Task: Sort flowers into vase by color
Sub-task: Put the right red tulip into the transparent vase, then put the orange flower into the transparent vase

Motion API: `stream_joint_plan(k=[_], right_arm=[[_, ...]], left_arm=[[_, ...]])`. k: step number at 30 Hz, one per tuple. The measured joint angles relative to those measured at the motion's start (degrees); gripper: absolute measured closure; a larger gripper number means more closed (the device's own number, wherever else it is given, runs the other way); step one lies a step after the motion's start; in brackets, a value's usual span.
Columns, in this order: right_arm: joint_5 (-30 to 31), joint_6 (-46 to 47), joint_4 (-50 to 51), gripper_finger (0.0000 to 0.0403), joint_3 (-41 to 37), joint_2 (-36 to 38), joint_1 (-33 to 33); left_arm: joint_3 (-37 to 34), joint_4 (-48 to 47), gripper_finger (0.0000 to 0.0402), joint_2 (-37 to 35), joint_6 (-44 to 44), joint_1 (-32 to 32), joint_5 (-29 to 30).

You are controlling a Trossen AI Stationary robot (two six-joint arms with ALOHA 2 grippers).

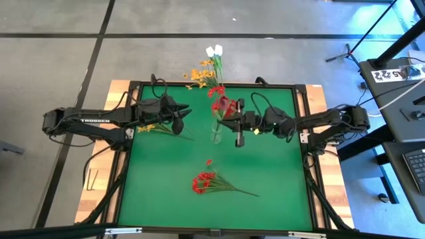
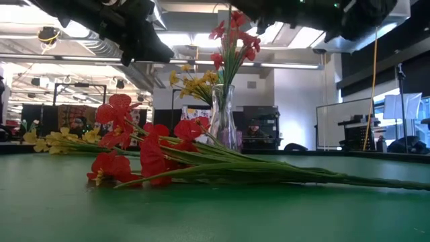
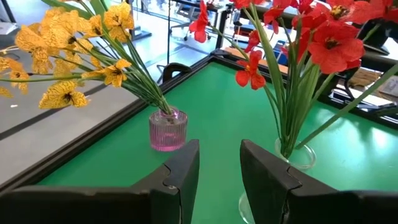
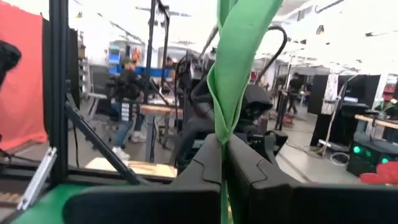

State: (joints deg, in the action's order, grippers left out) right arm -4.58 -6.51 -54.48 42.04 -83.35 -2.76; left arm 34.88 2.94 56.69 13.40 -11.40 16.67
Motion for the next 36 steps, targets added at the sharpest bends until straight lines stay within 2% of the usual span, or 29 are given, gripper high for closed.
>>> stream_joint_plan(k=[3, 9, 22, 30, 36], right_arm=[[0.08, 1.23, -2.88, 0.0403, -2.07, 0.06, -0.50], [3.52, 2.11, -0.88, 0.0388, -3.43, 0.04, -0.79], [3.61, 1.82, 1.46, 0.0268, -3.41, 1.37, -0.63], [9.20, 1.79, 13.55, 0.0188, -3.41, 8.31, -0.63], [10.14, 2.08, 16.89, 0.0145, -3.37, 13.72, -0.63]], left_arm=[[0.00, 0.04, 0.0289, 0.00, 0.00, 0.20, -0.07], [0.00, 0.11, 0.0289, 0.00, 0.01, 0.20, -0.05], [-0.01, 0.48, 0.0289, 0.00, 1.28, 0.82, -0.02], [0.02, 0.36, 0.0289, 0.00, 1.28, 1.45, -0.02], [-0.01, 0.48, 0.0289, 0.00, 1.26, 1.45, 0.00]])
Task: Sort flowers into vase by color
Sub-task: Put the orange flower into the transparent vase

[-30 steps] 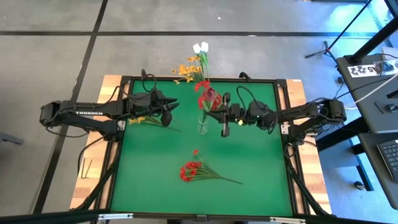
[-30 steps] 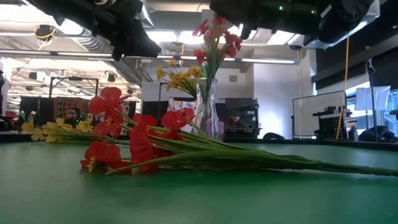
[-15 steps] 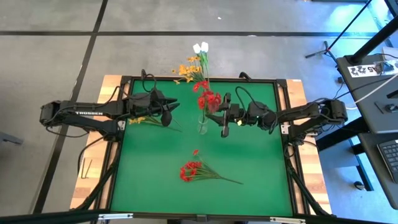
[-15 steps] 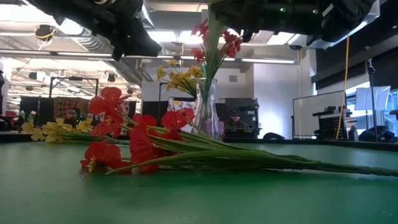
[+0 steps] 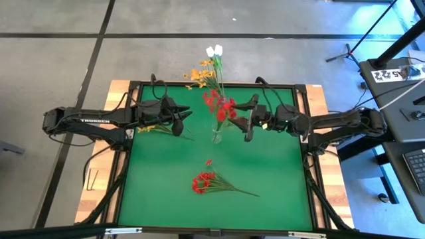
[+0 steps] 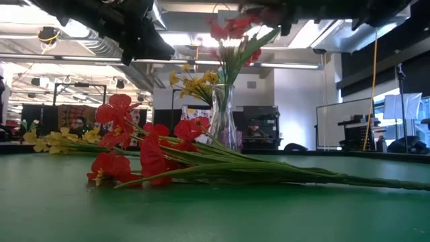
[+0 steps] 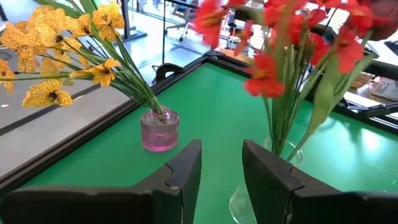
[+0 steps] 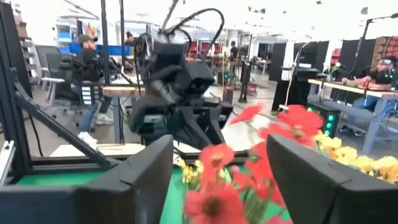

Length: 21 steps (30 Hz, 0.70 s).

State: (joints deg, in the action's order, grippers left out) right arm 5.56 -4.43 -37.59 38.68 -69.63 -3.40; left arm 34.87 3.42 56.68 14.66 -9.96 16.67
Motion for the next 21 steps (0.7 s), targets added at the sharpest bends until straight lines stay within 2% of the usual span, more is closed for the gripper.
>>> stream_joint_plan(k=[9, 13, 17, 19, 21], right_arm=[[-0.61, -1.54, 1.92, 0.0093, 0.00, 5.57, 0.03], [-6.39, -1.52, 4.92, 0.0083, 0.00, 11.31, 0.78], [-12.42, -4.24, 7.48, 0.0087, 0.07, 16.75, 6.22], [-12.53, -6.28, 8.90, 0.0094, 0.08, 18.42, 10.36], [-9.83, -7.87, 11.60, 0.0102, 0.12, 19.14, 14.15]], left_arm=[[0.02, 0.00, 0.0289, 0.00, 0.19, 0.00, 0.00], [0.00, 0.00, 0.0289, 0.00, 0.23, 0.00, 0.00], [0.02, 0.00, 0.0289, -0.02, 0.23, 0.00, 0.00], [0.00, 0.00, 0.0289, -0.01, 0.22, -0.01, 0.00], [0.02, 0.00, 0.0289, -0.02, 0.24, -0.02, 0.06]])
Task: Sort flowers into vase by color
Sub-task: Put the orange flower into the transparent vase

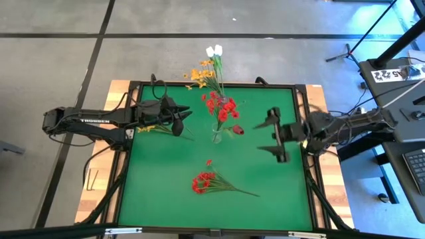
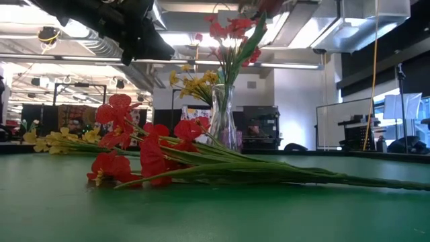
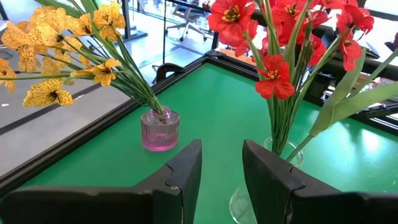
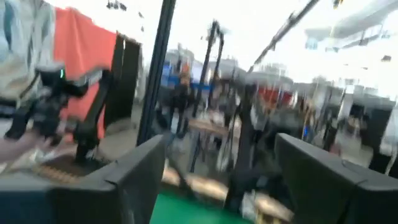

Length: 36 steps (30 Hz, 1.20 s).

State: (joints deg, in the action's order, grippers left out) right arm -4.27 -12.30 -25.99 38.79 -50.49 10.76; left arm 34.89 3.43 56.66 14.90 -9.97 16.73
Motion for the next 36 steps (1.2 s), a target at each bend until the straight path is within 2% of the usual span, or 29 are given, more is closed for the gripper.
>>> stream_joint_plan(k=[5, 8, 12, 17, 20, 23, 29, 32, 36], right_arm=[[13.24, 3.06, 15.76, 0.0124, -0.01, -1.09, 7.46], [15.65, 10.81, 23.48, 0.0135, -0.03, -2.49, 10.39], [12.91, 23.68, 29.74, 0.0145, -0.03, -5.93, 13.28], [12.13, 33.73, 35.28, 0.0146, -0.03, -14.44, 14.65], [12.02, 37.79, 35.35, 0.0142, -0.03, -21.12, 14.80], [9.28, 41.59, 32.83, 0.0138, -0.05, -27.59, 14.78], [0.81, 45.06, 18.40, 0.0137, 0.46, -38.20, 14.81], [1.57, 43.89, 19.41, 0.0137, 4.07, -42.65, 15.66], [5.45, 39.46, 26.30, 0.0137, 10.68, -48.10, 17.20]], left_arm=[[0.00, 0.03, 0.0289, 0.00, 1.08, 0.00, 0.35], [-0.01, 0.02, 0.0289, 0.00, 1.44, 0.00, 0.35], [-0.01, 0.04, 0.0289, 0.00, 1.51, 0.02, 0.35], [-0.02, 0.06, 0.0289, 0.00, 1.53, -0.02, 1.20], [-0.02, 0.06, 0.0289, 0.00, 1.63, -0.03, 1.29], [0.00, 0.04, 0.0289, 0.00, 2.40, 0.00, 1.25], [-0.02, -0.09, 0.0289, 0.00, 2.76, 0.00, 1.23], [-0.01, -0.24, 0.0289, 0.00, 2.75, 0.00, 1.23], [0.00, -0.34, 0.0289, 0.00, 3.02, 0.00, 1.23]])
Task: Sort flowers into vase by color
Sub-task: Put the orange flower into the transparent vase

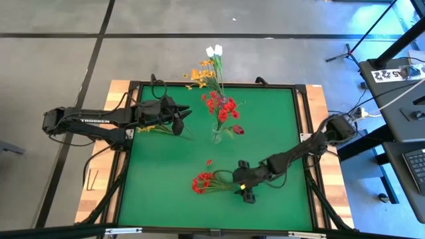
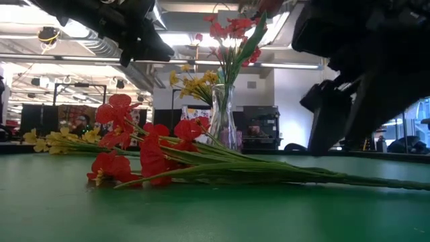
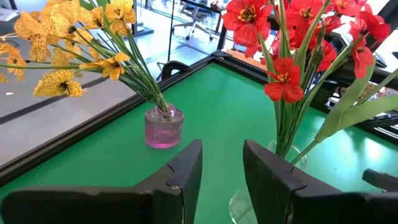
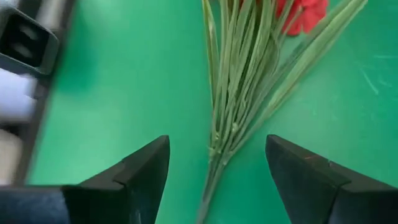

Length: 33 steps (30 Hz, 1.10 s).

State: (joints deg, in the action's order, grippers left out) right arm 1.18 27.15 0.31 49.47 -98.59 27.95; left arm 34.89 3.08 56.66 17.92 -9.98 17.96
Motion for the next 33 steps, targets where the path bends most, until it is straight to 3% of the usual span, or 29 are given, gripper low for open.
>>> stream_joint_plan(k=[4, 15, 19, 33], right_arm=[[3.28, -0.57, 7.44, 0.0136, 4.38, -3.56, 0.36], [8.08, 0.90, 9.85, 0.0149, 5.79, -7.82, 1.14], [11.70, 0.66, 13.45, 0.0191, 6.25, -7.77, 1.48], [14.94, -6.95, 30.47, 0.0385, 14.05, -8.23, 1.08]], left_arm=[[0.00, -0.62, 0.0289, 0.00, 1.50, 0.00, -0.03], [0.03, -2.27, 0.0289, 0.00, 3.01, 0.68, -0.08], [0.03, -2.33, 0.0289, 0.00, 3.02, 0.69, -0.09], [0.03, -2.28, 0.0289, 0.00, 2.72, 0.68, -0.08]])
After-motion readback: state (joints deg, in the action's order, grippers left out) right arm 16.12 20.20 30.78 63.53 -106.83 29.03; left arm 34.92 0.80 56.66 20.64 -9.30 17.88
